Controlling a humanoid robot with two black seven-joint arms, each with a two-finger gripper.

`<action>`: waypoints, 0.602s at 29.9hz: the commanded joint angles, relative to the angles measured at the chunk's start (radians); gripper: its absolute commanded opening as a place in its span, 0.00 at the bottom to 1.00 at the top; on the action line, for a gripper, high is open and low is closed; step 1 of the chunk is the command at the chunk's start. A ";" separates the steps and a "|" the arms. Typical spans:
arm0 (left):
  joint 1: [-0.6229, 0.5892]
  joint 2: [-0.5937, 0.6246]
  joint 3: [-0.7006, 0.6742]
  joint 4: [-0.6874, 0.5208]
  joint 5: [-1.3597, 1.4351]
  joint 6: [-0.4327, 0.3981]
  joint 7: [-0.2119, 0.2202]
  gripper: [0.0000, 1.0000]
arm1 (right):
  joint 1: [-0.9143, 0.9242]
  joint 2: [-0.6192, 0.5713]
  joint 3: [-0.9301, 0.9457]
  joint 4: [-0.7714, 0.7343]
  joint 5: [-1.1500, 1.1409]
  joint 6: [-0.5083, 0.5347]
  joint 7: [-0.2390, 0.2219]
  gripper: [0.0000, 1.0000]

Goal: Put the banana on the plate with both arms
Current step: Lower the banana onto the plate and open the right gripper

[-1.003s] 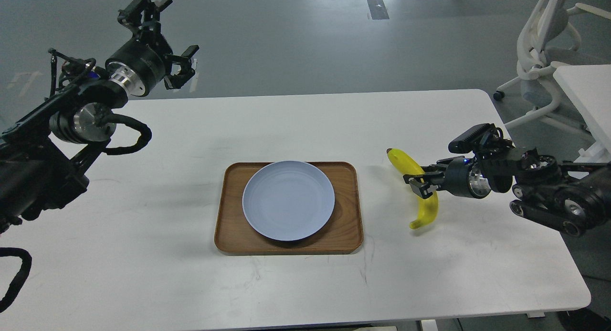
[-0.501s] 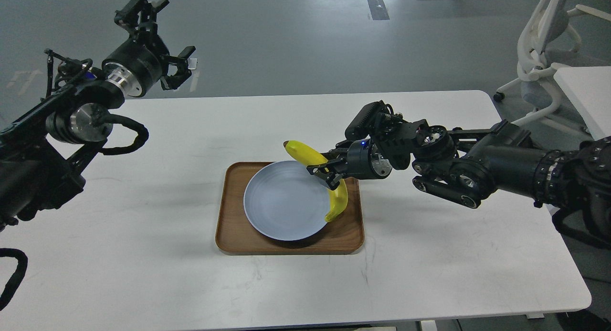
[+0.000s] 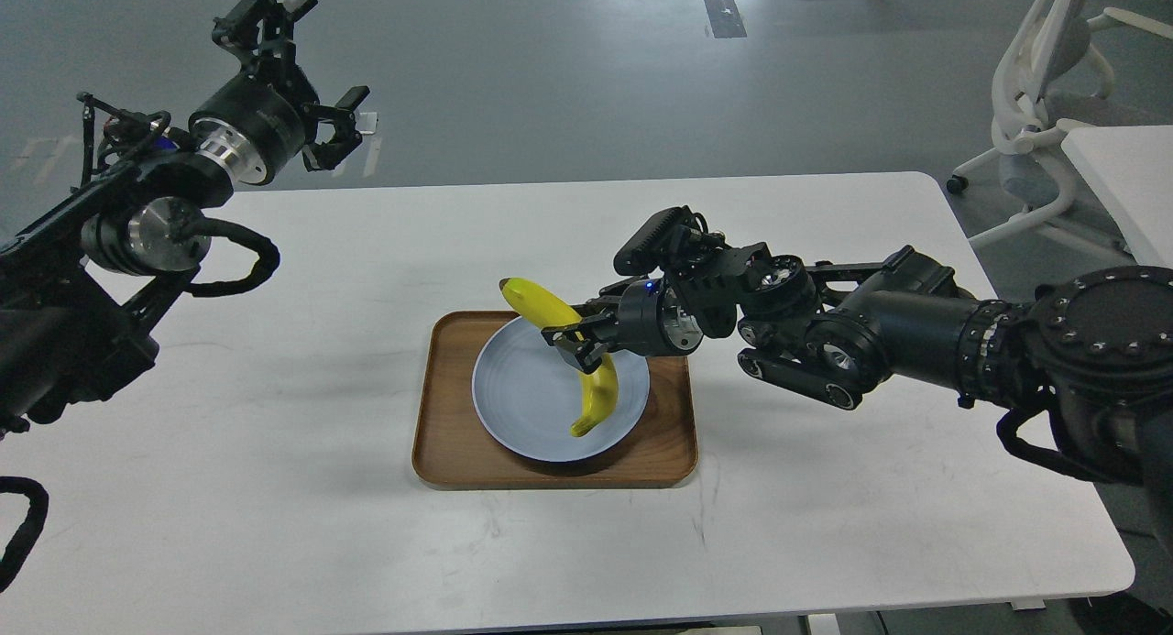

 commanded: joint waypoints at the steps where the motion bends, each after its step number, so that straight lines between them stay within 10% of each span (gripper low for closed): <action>1: 0.000 -0.002 0.000 0.000 0.000 0.001 0.002 0.98 | 0.007 0.001 0.003 0.014 0.016 0.001 0.001 0.95; 13: 0.027 -0.017 0.008 0.000 0.005 -0.002 0.003 0.98 | 0.045 -0.109 0.039 0.098 0.075 0.010 -0.002 1.00; 18: 0.049 -0.017 0.008 0.000 0.003 -0.004 0.002 0.98 | 0.047 -0.201 0.246 0.092 0.610 0.143 -0.074 1.00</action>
